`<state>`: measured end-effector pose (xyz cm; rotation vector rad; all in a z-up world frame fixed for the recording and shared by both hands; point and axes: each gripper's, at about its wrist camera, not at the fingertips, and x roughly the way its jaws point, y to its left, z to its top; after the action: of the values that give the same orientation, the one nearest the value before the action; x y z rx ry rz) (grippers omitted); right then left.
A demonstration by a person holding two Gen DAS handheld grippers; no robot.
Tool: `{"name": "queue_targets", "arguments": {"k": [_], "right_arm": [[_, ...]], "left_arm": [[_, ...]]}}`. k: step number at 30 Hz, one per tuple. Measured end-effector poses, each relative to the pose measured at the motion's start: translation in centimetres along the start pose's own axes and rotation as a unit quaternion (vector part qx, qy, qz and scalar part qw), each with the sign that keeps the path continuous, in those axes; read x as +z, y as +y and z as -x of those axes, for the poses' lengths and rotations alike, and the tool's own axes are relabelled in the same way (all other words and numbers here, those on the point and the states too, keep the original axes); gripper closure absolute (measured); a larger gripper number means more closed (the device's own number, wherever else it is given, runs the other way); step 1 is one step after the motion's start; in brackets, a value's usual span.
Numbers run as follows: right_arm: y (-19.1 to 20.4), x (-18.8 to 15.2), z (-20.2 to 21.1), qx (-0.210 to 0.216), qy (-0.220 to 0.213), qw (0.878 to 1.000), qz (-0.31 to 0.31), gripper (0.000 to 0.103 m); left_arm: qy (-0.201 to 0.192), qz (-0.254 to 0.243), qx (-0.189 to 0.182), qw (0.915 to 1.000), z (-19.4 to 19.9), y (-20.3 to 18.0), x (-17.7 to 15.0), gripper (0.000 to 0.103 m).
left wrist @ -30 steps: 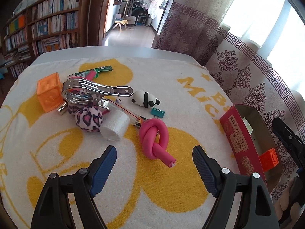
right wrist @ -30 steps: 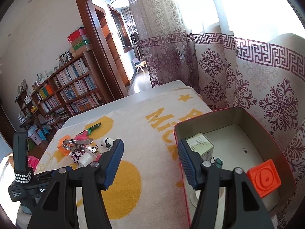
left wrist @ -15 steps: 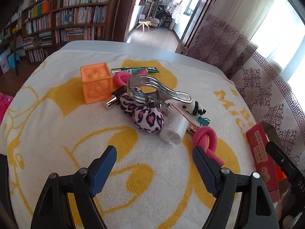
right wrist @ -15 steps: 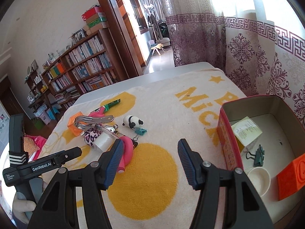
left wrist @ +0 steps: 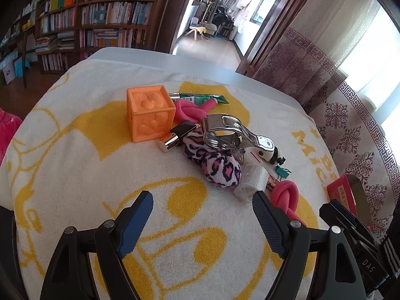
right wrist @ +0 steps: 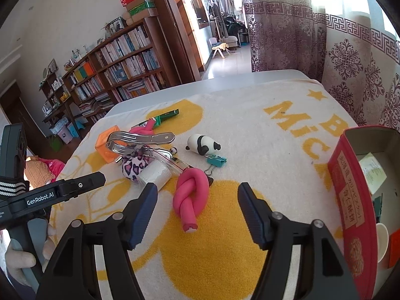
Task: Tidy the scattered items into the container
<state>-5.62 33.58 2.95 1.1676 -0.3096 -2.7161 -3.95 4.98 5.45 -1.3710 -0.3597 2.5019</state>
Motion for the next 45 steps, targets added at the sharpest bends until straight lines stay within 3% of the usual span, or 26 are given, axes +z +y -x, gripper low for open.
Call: {"name": "queue_targets", "arguments": {"k": [7, 11, 15, 20, 25, 31, 33, 34, 38, 45], "right_arm": [[-0.3, -0.4, -0.8, 0.005, 0.006, 1.000, -0.006, 0.032], [-1.0, -0.5, -1.1, 0.014, 0.011, 1.000, -0.020, 0.032], [-1.2, -0.6, -1.2, 0.022, 0.012, 0.999, -0.025, 0.032], [-1.6, -0.7, -1.4, 0.029, 0.013, 0.999, -0.029, 0.032], [-1.8, -0.9, -1.8, 0.035, 0.021, 0.999, -0.035, 0.032], [-1.6, -1.1, -2.0, 0.035, 0.023, 0.999, -0.031, 0.032], [-1.6, -1.2, -2.1, 0.033, 0.024, 0.999, -0.030, 0.032], [-1.6, -1.2, -2.0, 0.033, 0.024, 0.999, -0.030, 0.032], [-1.6, -1.3, -2.0, 0.031, 0.021, 0.999, -0.027, 0.032], [-1.5, -1.4, -2.0, 0.031, 0.021, 0.999, -0.029, 0.032]], "left_arm": [[-0.004, -0.007, 0.000, 1.0000, -1.2, -1.2, 1.8, 0.019], [-0.019, -0.051, 0.039, 0.9977, -3.0, -3.2, 2.4, 0.019], [-0.004, -0.083, 0.064, 0.9945, -5.7, -4.7, 2.4, 0.019], [-0.015, -0.066, 0.085, 0.9941, -6.8, -4.4, 2.8, 0.019], [-0.037, -0.083, 0.128, 0.9875, -7.4, -4.9, 3.3, 0.019], [-0.043, -0.076, 0.127, 0.9881, -8.1, -4.3, 3.6, 0.020], [-0.046, -0.077, 0.126, 0.9879, -8.0, -4.2, 3.6, 0.033], [-0.045, -0.078, 0.120, 0.9887, -7.9, -4.2, 3.6, 0.046], [-0.057, -0.078, 0.120, 0.9881, -6.8, -4.1, 3.7, 0.053], [-0.075, -0.060, 0.114, 0.9888, -4.0, -2.9, 3.4, 0.054]]}}
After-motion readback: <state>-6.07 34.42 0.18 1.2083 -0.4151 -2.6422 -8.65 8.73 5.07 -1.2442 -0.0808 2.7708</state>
